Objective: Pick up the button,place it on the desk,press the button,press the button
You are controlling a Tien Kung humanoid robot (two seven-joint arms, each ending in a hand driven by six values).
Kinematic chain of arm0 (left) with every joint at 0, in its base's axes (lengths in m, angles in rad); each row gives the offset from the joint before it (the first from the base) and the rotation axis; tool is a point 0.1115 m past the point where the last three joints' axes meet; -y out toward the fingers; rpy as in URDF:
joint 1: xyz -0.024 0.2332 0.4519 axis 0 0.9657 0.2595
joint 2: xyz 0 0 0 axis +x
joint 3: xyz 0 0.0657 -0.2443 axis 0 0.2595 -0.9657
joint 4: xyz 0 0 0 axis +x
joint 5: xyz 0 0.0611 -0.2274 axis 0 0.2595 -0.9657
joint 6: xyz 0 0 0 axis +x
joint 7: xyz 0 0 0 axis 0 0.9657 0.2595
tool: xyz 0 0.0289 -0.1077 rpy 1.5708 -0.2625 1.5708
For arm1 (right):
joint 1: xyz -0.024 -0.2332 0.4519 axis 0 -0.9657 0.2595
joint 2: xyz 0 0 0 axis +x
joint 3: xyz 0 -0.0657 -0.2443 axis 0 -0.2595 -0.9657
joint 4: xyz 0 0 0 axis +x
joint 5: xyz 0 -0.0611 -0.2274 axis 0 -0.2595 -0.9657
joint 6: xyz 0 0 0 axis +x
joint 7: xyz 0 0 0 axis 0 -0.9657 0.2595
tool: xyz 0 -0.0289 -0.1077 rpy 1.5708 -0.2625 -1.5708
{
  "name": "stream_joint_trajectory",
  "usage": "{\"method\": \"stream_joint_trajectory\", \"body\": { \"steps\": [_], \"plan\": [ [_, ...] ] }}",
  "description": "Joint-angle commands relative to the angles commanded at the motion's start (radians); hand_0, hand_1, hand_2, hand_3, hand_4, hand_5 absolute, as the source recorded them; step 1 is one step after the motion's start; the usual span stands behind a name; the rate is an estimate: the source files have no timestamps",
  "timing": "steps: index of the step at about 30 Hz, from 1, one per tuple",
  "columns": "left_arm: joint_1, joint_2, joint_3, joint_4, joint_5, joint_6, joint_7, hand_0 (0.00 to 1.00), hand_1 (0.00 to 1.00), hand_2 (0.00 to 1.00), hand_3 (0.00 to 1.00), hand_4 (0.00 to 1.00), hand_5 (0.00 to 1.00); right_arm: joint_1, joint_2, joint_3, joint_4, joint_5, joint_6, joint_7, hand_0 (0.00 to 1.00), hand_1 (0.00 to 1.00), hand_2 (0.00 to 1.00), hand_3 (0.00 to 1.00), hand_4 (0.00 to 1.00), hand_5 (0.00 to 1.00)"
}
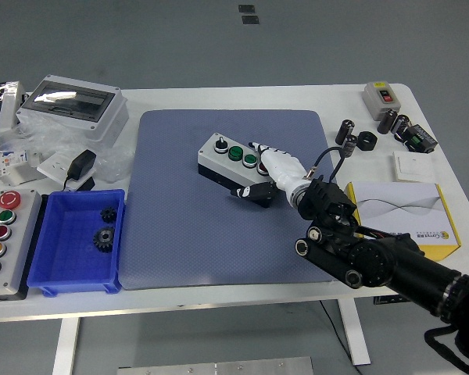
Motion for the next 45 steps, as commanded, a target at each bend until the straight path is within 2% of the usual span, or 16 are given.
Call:
{"method": "stream_joint_trajectory", "body": {
  "steps": [1,6,7,12,13,18,19,24,25,30,32,36,37,42,43,45],
  "plan": [
    [-0.001,0.0,0.0,0.0,0.001,0.0,0.0,0.608,0.601,0.534,0.615,0.64,0.171,0.0,0.0,-0.006,-0.002,-0.002,-0.008,0.0,0.761,0.869,0.94,0.998,0.998,0.473],
    [-0.003,0.0,0.007,0.0,0.0,-0.002,-0.003,0.608,0.601,0.534,0.615,0.64,0.171,0.002,0.002,-0.033,-0.009,-0.016,-0.046,0.002,0.761,0.869,0.94,0.998,0.998,0.473],
    [-0.004,0.0,0.007,0.0,0.0,-0.002,-0.003,0.607,0.601,0.535,0.614,0.64,0.172,0.002,0.002,-0.038,-0.009,-0.02,-0.054,0.004,0.379,0.657,0.726,0.998,0.911,0.3],
    [-0.003,0.001,0.015,0.0,-0.006,-0.002,-0.006,0.607,0.601,0.535,0.614,0.64,0.172,0.003,0.005,-0.054,-0.012,-0.03,-0.08,0.009,0.379,0.657,0.726,0.998,0.911,0.3],
    [-0.003,0.001,0.018,0.0,-0.008,-0.002,-0.006,0.607,0.601,0.534,0.612,0.639,0.172,0.003,0.005,-0.056,-0.012,-0.032,-0.084,0.01,0.243,0.476,0.546,0.815,0.771,0.175],
    [-0.001,0.0,0.033,0.0,-0.022,-0.002,-0.011,0.607,0.601,0.534,0.612,0.639,0.172,0.003,0.008,-0.067,-0.014,-0.045,-0.101,0.008,0.243,0.476,0.546,0.815,0.771,0.175],
    [-0.001,0.0,0.036,0.0,-0.025,-0.001,-0.012,0.607,0.601,0.535,0.611,0.637,0.168,0.003,0.008,-0.069,-0.014,-0.049,-0.106,0.007,0.135,0.345,0.407,0.541,0.48,0.027],
    [0.0,0.0,0.047,0.0,-0.035,-0.001,-0.017,0.607,0.601,0.535,0.611,0.637,0.168,0.003,0.008,-0.068,-0.013,-0.073,-0.123,0.001,0.135,0.345,0.407,0.541,0.48,0.027],
    [0.0,0.0,0.049,0.0,-0.037,-0.001,-0.018,0.605,0.601,0.534,0.611,0.637,0.168,0.004,0.008,-0.068,-0.013,-0.081,-0.126,-0.001,0.09,0.285,0.361,0.495,0.429,0.002],
    [0.0,0.0,0.058,0.0,-0.048,-0.001,-0.021,0.605,0.601,0.534,0.611,0.637,0.168,0.002,0.003,-0.059,-0.002,-0.105,-0.138,-0.003,0.09,0.285,0.361,0.495,0.429,0.002],
    [0.001,-0.002,0.059,0.0,-0.05,-0.001,-0.021,0.605,0.601,0.535,0.612,0.634,0.168,-0.002,-0.007,-0.047,0.017,-0.109,-0.144,0.003,0.065,0.254,0.373,0.523,0.436,0.002],
    [0.002,-0.005,0.062,0.0,-0.057,0.001,-0.023,0.605,0.601,0.535,0.612,0.634,0.168,-0.027,-0.067,0.008,0.106,-0.069,-0.123,0.051,0.065,0.254,0.373,0.523,0.436,0.002],
    [0.003,-0.006,0.063,0.0,-0.059,0.001,-0.024,0.604,0.601,0.535,0.611,0.634,0.171,-0.037,-0.085,0.023,0.131,-0.05,-0.109,0.068,0.049,0.244,0.409,0.582,0.431,0.002],
    [0.008,-0.008,0.062,0.0,-0.064,0.006,-0.025,0.604,0.601,0.535,0.611,0.634,0.171,-0.094,-0.204,0.096,0.297,0.07,-0.002,0.17,0.049,0.244,0.409,0.582,0.431,0.002],
    [0.009,-0.008,0.059,0.0,-0.062,0.007,-0.025,0.604,0.601,0.537,0.613,0.633,0.175,-0.106,-0.24,0.11,0.349,0.099,0.028,0.199,0.044,0.245,0.432,0.602,0.374,0.002],
    [0.01,-0.008,0.057,0.0,-0.061,0.008,-0.025,0.604,0.601,0.537,0.613,0.633,0.175,-0.113,-0.286,0.109,0.411,0.104,0.057,0.238,0.044,0.245,0.432,0.602,0.374,0.002]
  ]
}}
